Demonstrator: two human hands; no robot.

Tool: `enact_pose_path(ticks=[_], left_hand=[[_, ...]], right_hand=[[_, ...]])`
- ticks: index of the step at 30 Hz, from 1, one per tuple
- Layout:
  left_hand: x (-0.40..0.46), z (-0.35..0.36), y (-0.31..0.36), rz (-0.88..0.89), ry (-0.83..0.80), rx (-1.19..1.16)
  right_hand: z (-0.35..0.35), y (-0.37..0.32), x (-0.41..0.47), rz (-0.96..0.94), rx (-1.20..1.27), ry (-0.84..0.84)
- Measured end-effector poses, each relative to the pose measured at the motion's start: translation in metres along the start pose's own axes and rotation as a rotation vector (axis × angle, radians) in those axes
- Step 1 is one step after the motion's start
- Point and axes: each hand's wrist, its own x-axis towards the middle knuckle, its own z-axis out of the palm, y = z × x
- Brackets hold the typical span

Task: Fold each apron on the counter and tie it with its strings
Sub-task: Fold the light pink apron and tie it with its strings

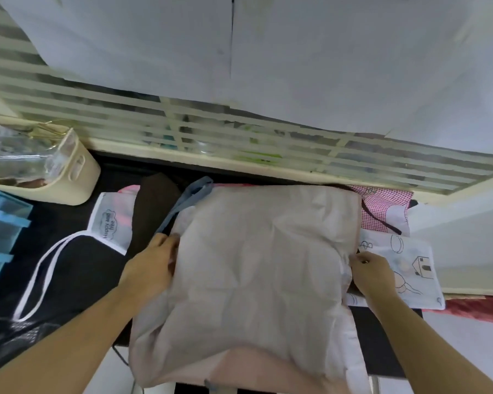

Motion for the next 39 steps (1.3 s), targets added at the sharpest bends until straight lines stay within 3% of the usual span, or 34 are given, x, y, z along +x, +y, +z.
enact_pose_path(ticks=[3,8,16,22,27,29,31,34,36,39], left_hand=[[0.005,-0.011,0.004,-0.012,-0.047,0.114],[0.010,-0.024,-0.008,0.011,0.001,0.110],[0.019,-0.026,-0.023,-0.126,0.302,-0.180],[0.032,-0.076,-0.046,-0.189,0.551,-0.280],[0.029,-0.086,-0.046,-0.224,0.428,-0.204],[0.018,-0.072,-0.027,-0.116,0.433,-0.099],[0.005,-0.049,0.003,0.057,0.362,-0.040],[-0.004,0.001,0.046,0.234,0.036,-0.060],[-0.002,0.028,0.057,0.177,-0.229,0.043],[0.007,0.045,0.057,0.109,-0.314,0.168]], right_hand=[[-0.018,0.007,0.010,-0.023,-0.063,0.026],[-0.070,0.008,0.036,-0.047,-0.163,0.186],[-0.076,0.015,0.043,0.045,-0.199,0.277],[-0.072,0.010,0.034,0.143,0.101,0.300],[-0.061,-0.003,0.036,0.166,0.287,0.061],[-0.050,-0.006,0.028,0.145,0.064,0.057],[-0.033,-0.011,0.001,-0.065,-0.224,0.137],[0.007,-0.015,-0.044,-0.495,-0.439,0.004],[0.031,-0.007,-0.048,-0.518,-0.552,-0.251],[0.043,0.006,-0.035,-0.438,-0.584,-0.408]])
